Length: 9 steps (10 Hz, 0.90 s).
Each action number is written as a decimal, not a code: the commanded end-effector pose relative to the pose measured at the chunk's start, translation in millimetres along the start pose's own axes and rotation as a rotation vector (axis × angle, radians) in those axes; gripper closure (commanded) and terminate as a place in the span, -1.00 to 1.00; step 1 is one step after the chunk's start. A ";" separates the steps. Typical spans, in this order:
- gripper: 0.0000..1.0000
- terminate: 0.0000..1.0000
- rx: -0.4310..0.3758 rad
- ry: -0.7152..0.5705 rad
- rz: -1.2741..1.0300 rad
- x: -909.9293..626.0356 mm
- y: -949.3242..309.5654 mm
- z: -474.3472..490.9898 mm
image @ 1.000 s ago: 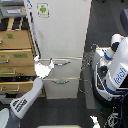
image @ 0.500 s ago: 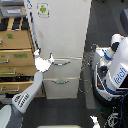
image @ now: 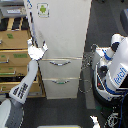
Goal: Opening the fridge
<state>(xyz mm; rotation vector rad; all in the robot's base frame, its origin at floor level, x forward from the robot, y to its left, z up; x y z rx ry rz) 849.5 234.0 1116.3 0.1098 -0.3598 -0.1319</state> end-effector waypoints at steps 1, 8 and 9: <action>-1.00 -1.00 0.005 -0.008 0.021 29.3 46.0 -12.5; -1.00 -1.00 -0.239 0.175 0.064 55.3 53.3 -51.5; -1.00 -1.00 -0.235 0.175 0.098 60.8 55.5 -52.4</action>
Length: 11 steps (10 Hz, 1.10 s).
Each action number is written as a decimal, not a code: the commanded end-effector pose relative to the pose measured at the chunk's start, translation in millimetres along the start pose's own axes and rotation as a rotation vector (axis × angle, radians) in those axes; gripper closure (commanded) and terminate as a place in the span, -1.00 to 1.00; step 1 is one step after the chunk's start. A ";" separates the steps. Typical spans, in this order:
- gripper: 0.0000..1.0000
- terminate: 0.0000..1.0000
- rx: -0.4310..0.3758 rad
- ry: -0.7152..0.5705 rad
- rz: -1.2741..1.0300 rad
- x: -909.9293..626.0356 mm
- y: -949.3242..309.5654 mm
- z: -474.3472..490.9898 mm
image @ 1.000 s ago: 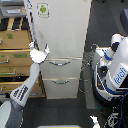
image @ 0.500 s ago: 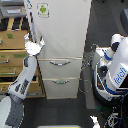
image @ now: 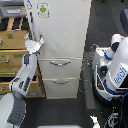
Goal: Opening the fridge
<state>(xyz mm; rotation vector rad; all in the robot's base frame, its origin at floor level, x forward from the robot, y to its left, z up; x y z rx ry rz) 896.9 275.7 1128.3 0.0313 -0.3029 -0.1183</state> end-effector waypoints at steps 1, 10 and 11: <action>-1.00 -1.00 -0.152 0.122 0.090 23.3 10.8 -41.9; 1.00 -1.00 -0.191 0.136 0.062 6.2 -1.1 -49.5; 1.00 -1.00 -0.189 0.138 0.064 3.8 0.4 -51.6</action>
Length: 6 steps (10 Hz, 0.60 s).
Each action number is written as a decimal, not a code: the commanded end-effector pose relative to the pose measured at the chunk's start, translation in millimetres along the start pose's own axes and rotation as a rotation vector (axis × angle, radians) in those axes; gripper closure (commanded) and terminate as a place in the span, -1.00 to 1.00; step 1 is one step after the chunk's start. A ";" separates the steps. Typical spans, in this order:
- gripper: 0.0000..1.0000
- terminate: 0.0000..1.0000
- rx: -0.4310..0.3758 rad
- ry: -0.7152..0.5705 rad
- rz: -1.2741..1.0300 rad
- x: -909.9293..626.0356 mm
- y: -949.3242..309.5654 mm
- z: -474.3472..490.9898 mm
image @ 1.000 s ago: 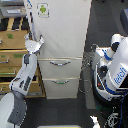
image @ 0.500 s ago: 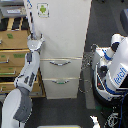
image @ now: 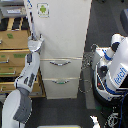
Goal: Opening the fridge
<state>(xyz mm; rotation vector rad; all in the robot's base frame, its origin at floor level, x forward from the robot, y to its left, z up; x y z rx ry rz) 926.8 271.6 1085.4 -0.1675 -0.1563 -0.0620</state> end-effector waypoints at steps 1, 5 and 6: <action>1.00 -1.00 0.008 0.008 -0.023 -13.4 2.7 -5.5; 1.00 -1.00 0.002 0.015 -0.039 -13.5 -4.2 -11.5; 1.00 -1.00 0.003 0.017 -0.038 -14.1 -3.4 -13.5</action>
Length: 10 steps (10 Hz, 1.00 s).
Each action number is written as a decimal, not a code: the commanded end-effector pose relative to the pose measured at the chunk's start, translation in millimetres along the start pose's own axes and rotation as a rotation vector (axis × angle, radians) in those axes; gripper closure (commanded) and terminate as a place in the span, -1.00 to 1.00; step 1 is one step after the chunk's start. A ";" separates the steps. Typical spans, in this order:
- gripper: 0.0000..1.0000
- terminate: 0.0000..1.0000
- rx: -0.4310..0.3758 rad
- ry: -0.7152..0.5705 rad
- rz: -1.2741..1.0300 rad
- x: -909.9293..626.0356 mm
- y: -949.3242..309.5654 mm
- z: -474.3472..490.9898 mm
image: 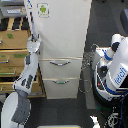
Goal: Opening the fridge
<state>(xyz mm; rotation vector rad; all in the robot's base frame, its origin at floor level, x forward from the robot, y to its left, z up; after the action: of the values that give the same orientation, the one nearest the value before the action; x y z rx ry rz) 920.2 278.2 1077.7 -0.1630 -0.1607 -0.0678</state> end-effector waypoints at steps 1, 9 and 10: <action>1.00 -1.00 -0.001 0.022 -0.033 -6.6 -10.0 -9.6; 1.00 -1.00 -0.026 0.028 -0.033 -22.9 -6.9 -13.7; 1.00 -1.00 -0.037 0.028 -0.050 -28.1 -10.7 -11.0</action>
<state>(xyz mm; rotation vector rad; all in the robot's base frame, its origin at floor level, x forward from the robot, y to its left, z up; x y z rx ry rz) 908.9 282.6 1069.1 -0.1635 -0.1634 -0.0786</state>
